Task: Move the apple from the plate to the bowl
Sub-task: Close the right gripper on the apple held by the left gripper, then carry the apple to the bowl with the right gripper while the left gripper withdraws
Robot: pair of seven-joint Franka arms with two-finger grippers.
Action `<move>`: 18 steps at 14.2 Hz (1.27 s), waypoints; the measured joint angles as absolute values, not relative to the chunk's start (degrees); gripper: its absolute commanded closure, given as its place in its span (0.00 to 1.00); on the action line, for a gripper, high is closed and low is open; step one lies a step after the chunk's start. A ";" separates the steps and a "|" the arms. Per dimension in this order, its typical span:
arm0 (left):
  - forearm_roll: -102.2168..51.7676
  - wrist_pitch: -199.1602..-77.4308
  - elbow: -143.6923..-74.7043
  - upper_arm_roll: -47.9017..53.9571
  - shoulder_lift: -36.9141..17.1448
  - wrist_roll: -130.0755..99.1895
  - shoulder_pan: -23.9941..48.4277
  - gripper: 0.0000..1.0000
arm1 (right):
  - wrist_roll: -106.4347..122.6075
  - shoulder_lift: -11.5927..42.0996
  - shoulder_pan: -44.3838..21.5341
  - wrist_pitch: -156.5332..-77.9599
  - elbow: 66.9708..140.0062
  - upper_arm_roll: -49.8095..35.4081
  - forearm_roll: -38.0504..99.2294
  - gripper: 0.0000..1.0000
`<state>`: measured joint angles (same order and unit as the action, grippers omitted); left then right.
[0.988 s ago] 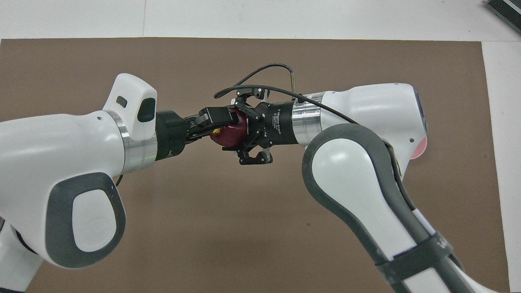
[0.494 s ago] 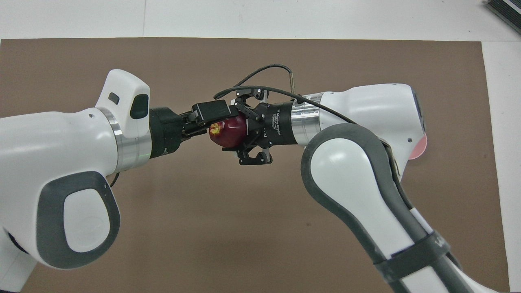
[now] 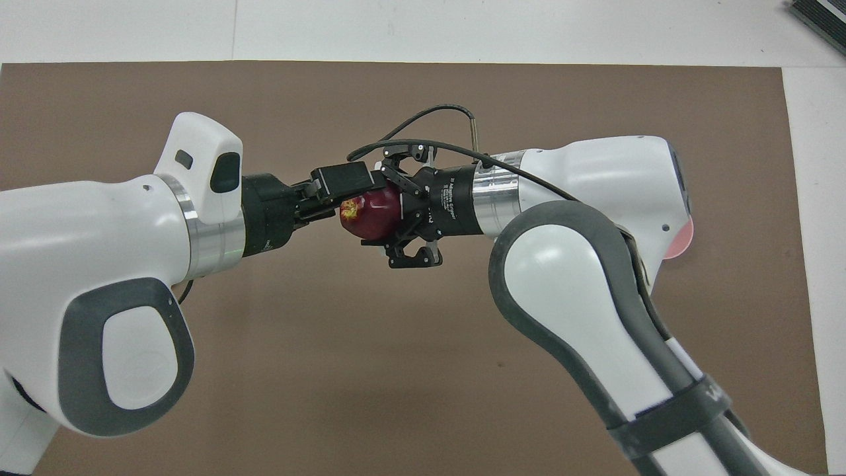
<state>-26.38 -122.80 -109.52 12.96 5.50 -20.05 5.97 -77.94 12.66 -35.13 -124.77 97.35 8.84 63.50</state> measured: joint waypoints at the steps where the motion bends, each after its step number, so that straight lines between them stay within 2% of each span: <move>1: -25.21 -122.02 -109.52 12.94 5.50 -19.96 4.97 0.00 | -77.80 12.66 -35.13 -124.77 97.35 8.84 63.50 1.00; 4: -19.17 -118.76 -109.52 12.87 5.50 -18.42 2.86 0.00 | -75.60 12.65 -34.97 -123.26 97.35 8.97 63.24 1.00; 10: -12.05 -112.05 -108.27 12.58 5.62 -1.03 -5.56 0.00 | -65.97 10.89 -30.16 -109.48 97.12 9.59 50.89 1.00; 14: -6.80 -108.33 -103.49 12.82 4.35 -0.03 -5.94 0.00 | -58.20 7.62 -25.97 -101.52 96.76 9.65 39.38 1.00; 18: -3.04 -99.88 -94.81 12.77 1.11 1.93 -5.98 0.00 | -47.23 5.71 -20.89 -95.28 96.16 9.80 30.10 1.00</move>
